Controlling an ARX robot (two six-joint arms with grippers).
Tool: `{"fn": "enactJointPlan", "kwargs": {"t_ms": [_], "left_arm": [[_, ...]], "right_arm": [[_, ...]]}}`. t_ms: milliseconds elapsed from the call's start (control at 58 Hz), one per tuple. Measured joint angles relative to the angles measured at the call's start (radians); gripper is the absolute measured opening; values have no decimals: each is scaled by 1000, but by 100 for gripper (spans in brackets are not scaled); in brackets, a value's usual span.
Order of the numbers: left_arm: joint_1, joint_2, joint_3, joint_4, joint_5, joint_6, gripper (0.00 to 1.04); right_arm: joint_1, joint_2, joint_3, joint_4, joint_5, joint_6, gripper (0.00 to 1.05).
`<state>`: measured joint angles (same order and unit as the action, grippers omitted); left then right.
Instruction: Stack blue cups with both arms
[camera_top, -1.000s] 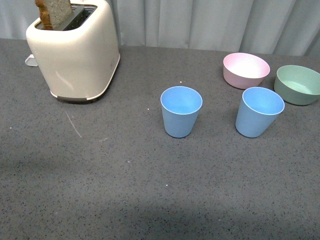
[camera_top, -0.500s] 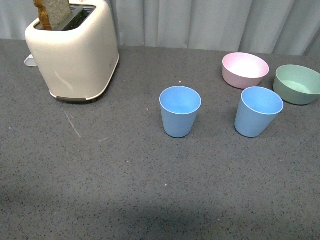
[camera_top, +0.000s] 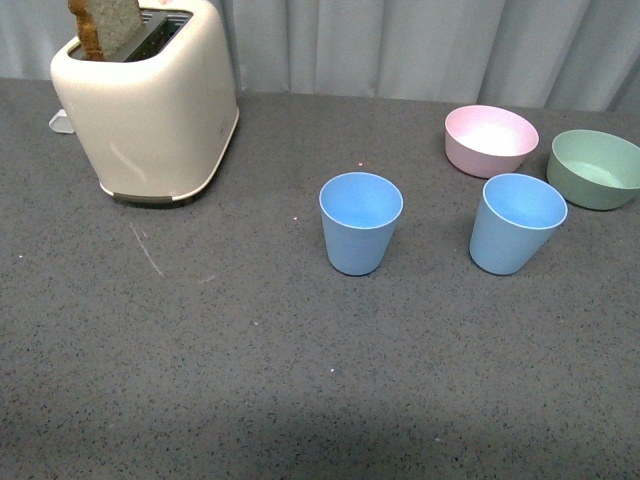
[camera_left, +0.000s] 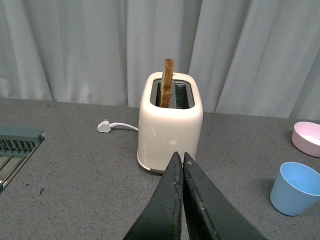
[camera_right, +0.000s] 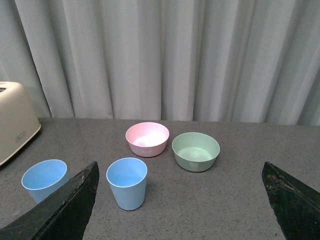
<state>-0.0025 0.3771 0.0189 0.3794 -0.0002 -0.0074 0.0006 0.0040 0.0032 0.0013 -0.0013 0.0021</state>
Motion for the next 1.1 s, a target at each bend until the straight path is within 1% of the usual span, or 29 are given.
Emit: {"fn": "enactJointPlan", "kwargs": {"t_ms": [190,586,638,655,707,914,948,983,1103], "left_arm": [[0,-85,0,-84,0,0,4],[0,-203,0,-201,0,0,4],[0,-253,0,-267,0,0,4],[0,-289,0,-318,0,0,4],[0,-349,0,-369,0,0,4],[0,-372,0,-377,0,0,4],[0,-372,0,-377,0,0,6],[0,-372,0,-377,0,0,11],[0,-373,0,-377,0,0,35]], "right_arm": [[0,0,0,0,0,0,95],[0,0,0,0,0,0,95],[0,0,0,0,0,0,95],[0,0,0,0,0,0,95],[0,0,0,0,0,0,95],[0,0,0,0,0,0,95],[0,0,0,0,0,0,95],[0,0,0,0,0,0,95],[0,0,0,0,0,0,95]]}}
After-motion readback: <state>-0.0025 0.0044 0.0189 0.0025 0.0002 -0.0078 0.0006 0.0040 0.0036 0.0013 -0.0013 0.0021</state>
